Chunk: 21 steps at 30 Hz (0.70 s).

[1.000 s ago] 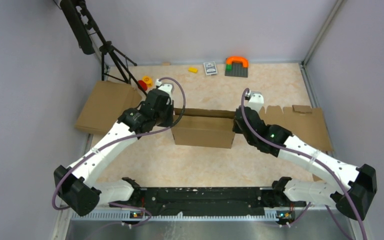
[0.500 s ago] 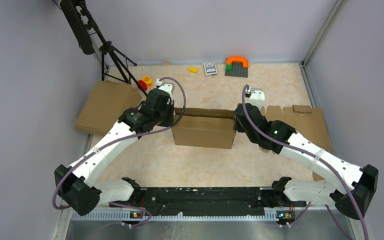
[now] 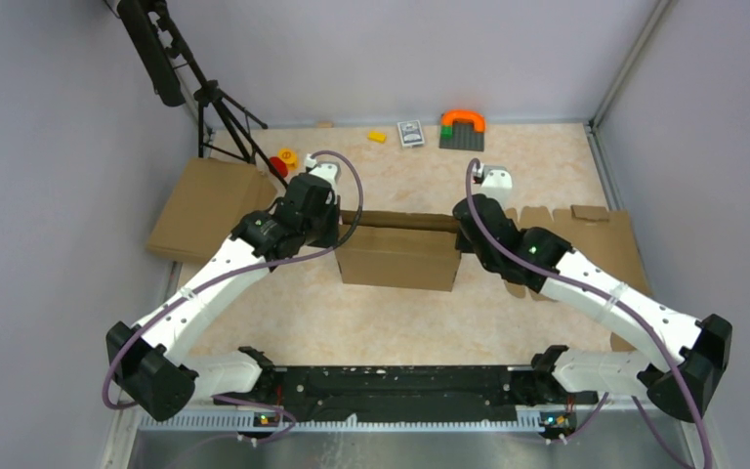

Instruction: Fold the paper box

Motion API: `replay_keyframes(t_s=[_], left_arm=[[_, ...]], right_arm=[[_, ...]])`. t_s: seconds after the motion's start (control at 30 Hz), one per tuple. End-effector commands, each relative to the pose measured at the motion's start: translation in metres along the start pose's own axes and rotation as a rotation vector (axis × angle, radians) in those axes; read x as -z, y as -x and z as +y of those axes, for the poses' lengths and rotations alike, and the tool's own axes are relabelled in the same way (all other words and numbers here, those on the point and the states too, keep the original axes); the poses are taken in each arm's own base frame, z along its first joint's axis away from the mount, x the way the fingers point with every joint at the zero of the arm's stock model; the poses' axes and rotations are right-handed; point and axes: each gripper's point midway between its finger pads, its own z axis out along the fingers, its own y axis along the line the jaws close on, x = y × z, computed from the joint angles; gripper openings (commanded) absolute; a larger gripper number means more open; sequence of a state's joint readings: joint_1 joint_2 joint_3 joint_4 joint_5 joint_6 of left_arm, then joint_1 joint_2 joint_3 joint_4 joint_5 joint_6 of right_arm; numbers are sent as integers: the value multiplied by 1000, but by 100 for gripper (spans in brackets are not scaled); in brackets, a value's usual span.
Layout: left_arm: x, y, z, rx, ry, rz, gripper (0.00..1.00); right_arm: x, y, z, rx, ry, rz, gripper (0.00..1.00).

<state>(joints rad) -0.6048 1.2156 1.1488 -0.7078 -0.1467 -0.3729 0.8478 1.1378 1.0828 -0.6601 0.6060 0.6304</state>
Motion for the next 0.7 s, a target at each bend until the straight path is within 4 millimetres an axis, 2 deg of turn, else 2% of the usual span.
replay_keyframes(t_s=[0.0, 0.37, 0.67], left_arm=[[0, -9, 0, 1, 2, 35, 0], [-1, -10, -2, 3, -3, 39, 0], [-1, -12, -3, 7, -2, 43, 0]], right_arm=[[6, 8, 0, -25, 12, -14, 0], [7, -30, -10, -36, 27, 45, 0], [6, -42, -10, -5, 3, 53, 0]])
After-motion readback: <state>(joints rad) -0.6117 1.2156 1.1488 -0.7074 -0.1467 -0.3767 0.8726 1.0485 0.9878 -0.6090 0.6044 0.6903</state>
